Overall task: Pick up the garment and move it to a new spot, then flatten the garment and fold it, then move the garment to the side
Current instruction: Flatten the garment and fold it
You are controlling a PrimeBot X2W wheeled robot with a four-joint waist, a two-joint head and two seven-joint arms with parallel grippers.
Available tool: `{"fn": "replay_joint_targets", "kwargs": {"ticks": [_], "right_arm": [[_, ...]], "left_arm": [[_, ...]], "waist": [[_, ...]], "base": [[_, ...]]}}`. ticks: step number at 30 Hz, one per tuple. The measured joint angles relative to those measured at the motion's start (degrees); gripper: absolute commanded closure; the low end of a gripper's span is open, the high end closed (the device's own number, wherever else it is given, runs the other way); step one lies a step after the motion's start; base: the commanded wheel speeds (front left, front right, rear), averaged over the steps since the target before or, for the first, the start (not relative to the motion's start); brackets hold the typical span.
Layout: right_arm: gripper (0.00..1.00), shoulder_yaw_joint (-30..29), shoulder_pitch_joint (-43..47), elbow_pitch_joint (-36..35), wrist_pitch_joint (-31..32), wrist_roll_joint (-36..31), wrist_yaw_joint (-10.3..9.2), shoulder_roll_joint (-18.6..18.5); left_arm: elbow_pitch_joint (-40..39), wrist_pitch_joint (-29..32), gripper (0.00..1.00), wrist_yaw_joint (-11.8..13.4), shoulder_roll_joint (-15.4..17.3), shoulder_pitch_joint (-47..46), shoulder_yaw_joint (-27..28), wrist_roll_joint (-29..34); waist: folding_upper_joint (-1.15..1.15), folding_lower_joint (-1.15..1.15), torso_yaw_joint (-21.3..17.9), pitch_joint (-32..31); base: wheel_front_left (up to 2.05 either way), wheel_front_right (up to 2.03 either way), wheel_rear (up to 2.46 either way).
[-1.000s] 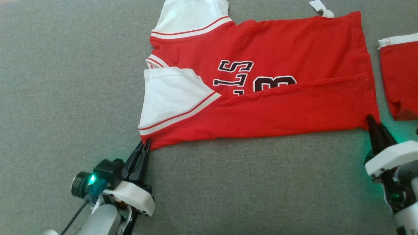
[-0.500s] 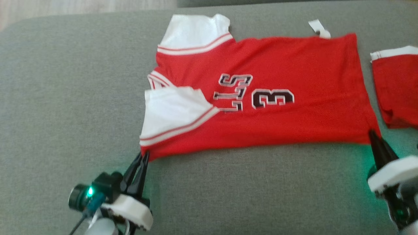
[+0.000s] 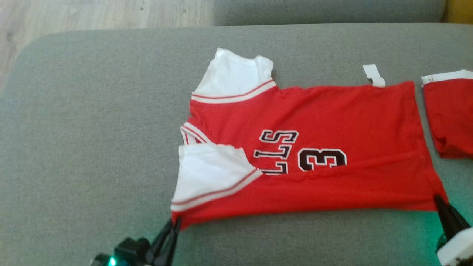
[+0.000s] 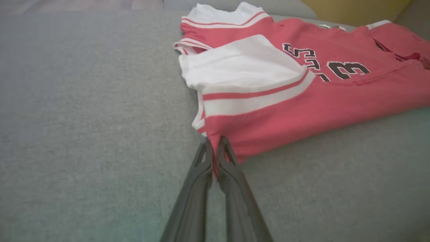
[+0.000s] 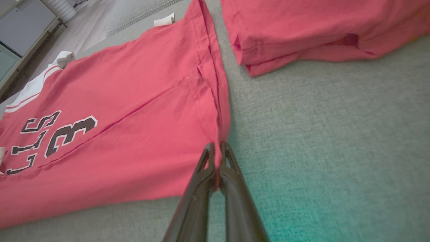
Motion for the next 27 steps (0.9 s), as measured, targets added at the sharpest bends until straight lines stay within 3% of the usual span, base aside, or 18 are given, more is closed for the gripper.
{"fn": "replay_joint_targets", "kwargs": {"ticks": [9, 10, 11, 12, 13, 14, 22, 27], "right_arm": [[1.0, -2.8, 2.7, -3.2, 3.9, -2.1, 0.0, 0.4], [0.95, -3.0, 2.8, -3.6, 4.4, -2.3, 0.0, 0.6], [0.63, -3.1, 3.0, -3.8, 4.4, -2.3, 0.0, 0.7], [0.04, -3.3, 3.3, -4.0, 4.9, -2.5, 0.0, 0.8], [0.0, -3.5, 3.7, -4.2, 4.9, -3.0, 0.0, 1.1], [0.0, -3.7, 3.9, -4.4, 4.9, -3.6, 0.0, 1.3], [0.0, -5.6, 4.2, -9.0, 4.6, -6.0, 0.0, 1.9], [0.0, -5.3, 2.0, -12.3, 4.8, -6.3, 0.0, 2.4]], "left_arm": [[-1.6, 4.0, 1.0, 0.4, 0.0, 1.8, -1.8, -1.4], [-1.5, 4.0, 1.0, 0.4, 0.0, 1.8, -1.8, -1.4], [-1.4, 4.0, 1.0, 0.4, 0.0, 1.8, -1.8, -1.4], [-1.3, 4.0, 0.76, 0.4, 0.0, 1.8, -1.8, -1.4], [-1.3, 4.0, 0.44, 0.4, 0.0, 1.7, -1.8, -1.4], [-1.3, 4.0, 0.03, 0.4, 0.1, 1.7, -1.9, -1.3], [-3.7, 5.5, 0.0, -0.8, 2.4, -4.4, -1.3, -0.2], [-4.3, 10.0, 0.0, -5.3, 4.4, -20.1, -0.7, 1.7]], "waist": [[0.0, 0.0, 0.3, -0.7], [0.0, 0.0, 0.2, -0.8], [0.0, 0.01, 0.2, -0.8], [0.0, 0.01, 0.2, -0.8], [0.0, 0.0, 0.1, -0.8], [0.0, 0.0, 0.0, -0.8], [0.0, 0.01, -0.7, 0.8], [0.0, 0.02, -1.5, 4.2]], "base": [[0.0, 0.0, 0.0], [0.0, 0.0, 0.0], [0.0, 0.0, 0.0], [0.0, 0.0, 0.0], [0.0, 0.0, 0.0], [0.0, 0.0, 0.0], [0.0, 0.0, 0.0], [0.0, 0.0, 0.0]]}}
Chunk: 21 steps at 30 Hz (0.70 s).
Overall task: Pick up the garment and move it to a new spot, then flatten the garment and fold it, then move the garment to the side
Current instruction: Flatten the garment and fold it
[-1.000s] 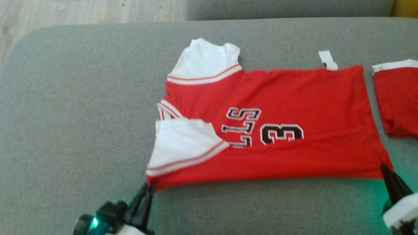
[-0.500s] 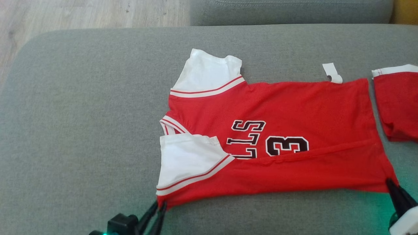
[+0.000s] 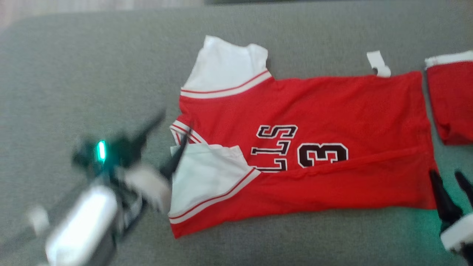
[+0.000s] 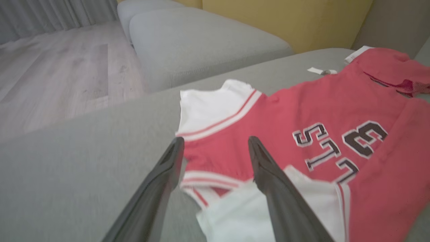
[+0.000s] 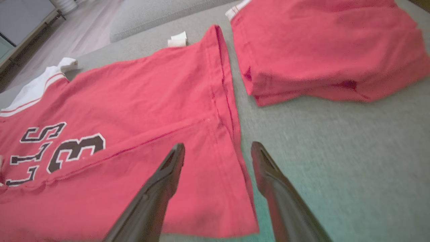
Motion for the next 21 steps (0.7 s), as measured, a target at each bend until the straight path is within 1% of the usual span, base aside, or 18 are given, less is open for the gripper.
{"fn": "replay_joint_targets", "kwargs": {"ticks": [3, 4, 6, 9, 12, 14, 17, 21], "right_arm": [[0.0, 0.3, -2.4, -2.3, 0.2, -0.5, 0.0, 0.0], [0.0, 0.3, -3.2, -2.9, 0.6, -0.5, 0.0, 0.0], [0.0, 0.6, -4.8, -3.8, 0.6, -0.5, 0.0, -0.1], [0.0, 1.3, -6.6, -4.7, 1.0, -0.5, 0.0, -0.2], [0.0, 2.3, -8.0, -4.9, 1.0, -0.5, 0.0, -0.4], [0.0, 2.8, -9.2, -5.0, 1.0, -0.5, 0.0, -0.4], [0.0, 3.5, -10.9, -5.0, 0.7, -0.5, 0.0, -0.4], [0.0, 4.5, -12.6, -4.8, 0.4, -0.4, 0.0, -0.4]], "left_arm": [[2.4, 4.7, 0.0, -3.6, 0.3, -11.9, 0.3, 0.0], [4.0, 6.5, 0.0, -4.5, 0.6, -16.0, 0.2, -0.2], [7.2, 9.3, 0.0, -5.4, 0.7, -23.3, 0.3, -2.5], [13.0, 13.9, 0.0, -6.0, 0.6, -32.3, -1.0, -5.8], [19.4, 18.9, 0.0, -6.0, -0.2, -38.6, -1.4, -12.7], [22.2, 21.9, 0.0, -6.0, -0.1, -41.5, -2.9, -16.3], [26.1, 23.9, 0.0, -6.4, 0.2, -45.2, -4.5, -19.1], [30.3, 24.3, 0.0, -6.4, 1.8, -49.2, -6.5, -19.3]], "waist": [[0.0, 0.0, -0.7, 2.8], [0.0, 0.01, -1.0, 3.8], [0.0, 0.01, -1.7, 5.9], [0.0, 0.01, -2.9, 8.7], [0.0, 0.01, -4.5, 11.4], [0.0, 0.01, -5.7, 13.0], [0.0, 0.01, -7.5, 15.3], [0.0, 0.0, -9.6, 18.0]], "base": [[0.0, 0.0, 0.0], [0.0, 0.0, 0.0], [0.0, 0.0, 0.0], [0.0, 0.0, 0.0], [0.0, 0.0, 0.0], [0.0, 0.0, 0.0], [0.0, 0.0, 0.0], [0.0, 0.0, 0.0]]}}
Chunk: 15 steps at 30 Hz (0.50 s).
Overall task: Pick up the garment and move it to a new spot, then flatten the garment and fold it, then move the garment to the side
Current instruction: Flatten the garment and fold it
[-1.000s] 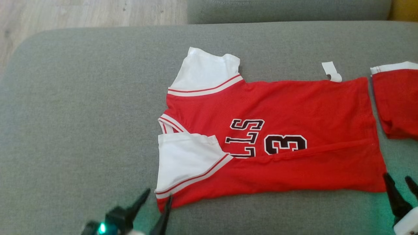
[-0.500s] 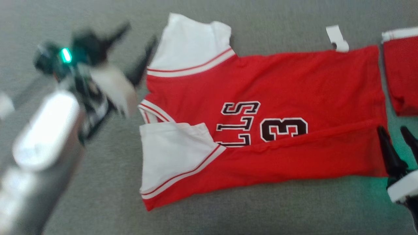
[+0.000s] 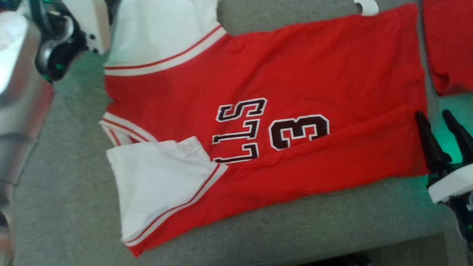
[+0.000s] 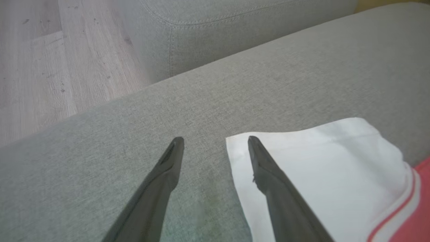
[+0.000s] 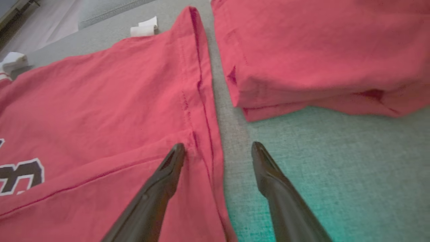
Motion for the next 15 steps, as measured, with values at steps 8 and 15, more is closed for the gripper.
{"fn": "replay_joint_targets", "kwargs": {"ticks": [8, 15], "right_arm": [[0.0, 0.4, -1.1, 1.1, -1.5, 0.1, 0.0, 0.2], [0.0, 0.5, -1.4, 1.6, -2.1, 0.1, 0.0, 0.8]], "left_arm": [[2.3, -1.1, 0.0, 0.0, 1.9, -2.0, -5.7, -1.0], [0.9, -2.5, 1.0, 0.0, 3.7, -3.3, -11.7, -3.1]], "waist": [[0.0, -0.01, -2.5, 2.6], [0.0, -0.02, -3.0, 2.7]], "base": [[0.0, 0.0, 0.0], [0.0, 0.0, 0.0]]}}
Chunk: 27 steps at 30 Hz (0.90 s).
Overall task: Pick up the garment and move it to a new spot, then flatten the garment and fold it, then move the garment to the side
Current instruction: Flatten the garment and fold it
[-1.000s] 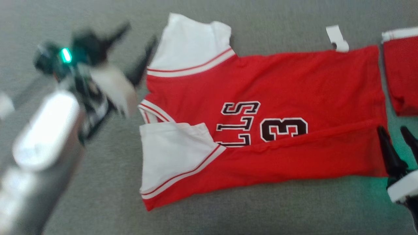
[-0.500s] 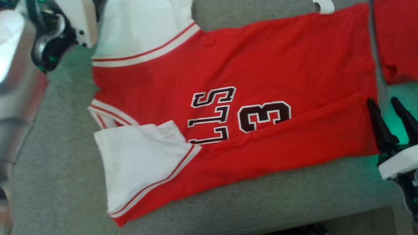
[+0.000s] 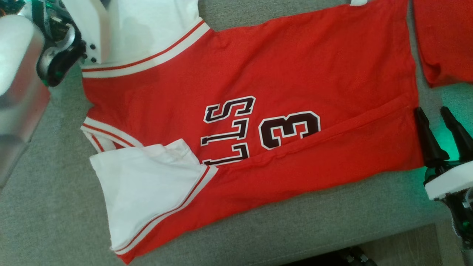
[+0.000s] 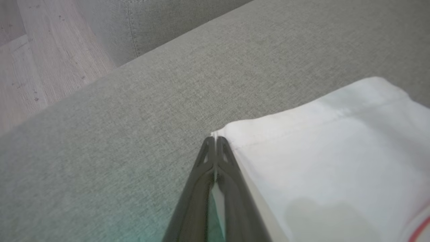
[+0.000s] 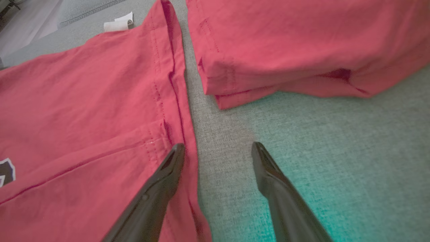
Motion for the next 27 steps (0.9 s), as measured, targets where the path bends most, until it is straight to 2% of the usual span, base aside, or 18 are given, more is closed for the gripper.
{"fn": "replay_joint_targets", "kwargs": {"ticks": [10, 13, 19, 27], "right_arm": [[0.0, 1.2, -2.0, -1.4, -0.3, -0.2, 0.0, 0.1], [0.0, 2.7, -5.1, -1.8, 1.0, -1.1, 0.0, -0.1], [0.0, 5.8, -17.7, 7.0, 10.3, -3.6, 0.0, -0.8], [0.0, 8.7, -31.7, 21.7, 18.9, -4.1, 0.0, -0.9]], "left_arm": [[-1.5, -7.8, 1.0, 0.0, 3.4, -0.9, -8.0, -1.4], [-1.9, -10.4, 1.0, 0.0, 4.4, -0.9, -10.5, -1.9], [-4.1, -13.9, 1.0, 0.0, 4.8, -1.0, -15.9, -3.9], [-7.6, -15.7, 1.0, 0.0, 5.0, -5.1, -20.0, -4.5]], "waist": [[0.0, 0.0, -0.2, -1.8], [0.0, 0.0, -0.1, -3.5], [0.0, -0.01, 1.1, -7.8], [0.0, 0.0, 3.6, -8.4]], "base": [[0.0, 0.0, 0.0], [0.0, 0.0, 0.0], [0.0, 0.0, 0.0], [0.0, 0.0, 0.0]]}}
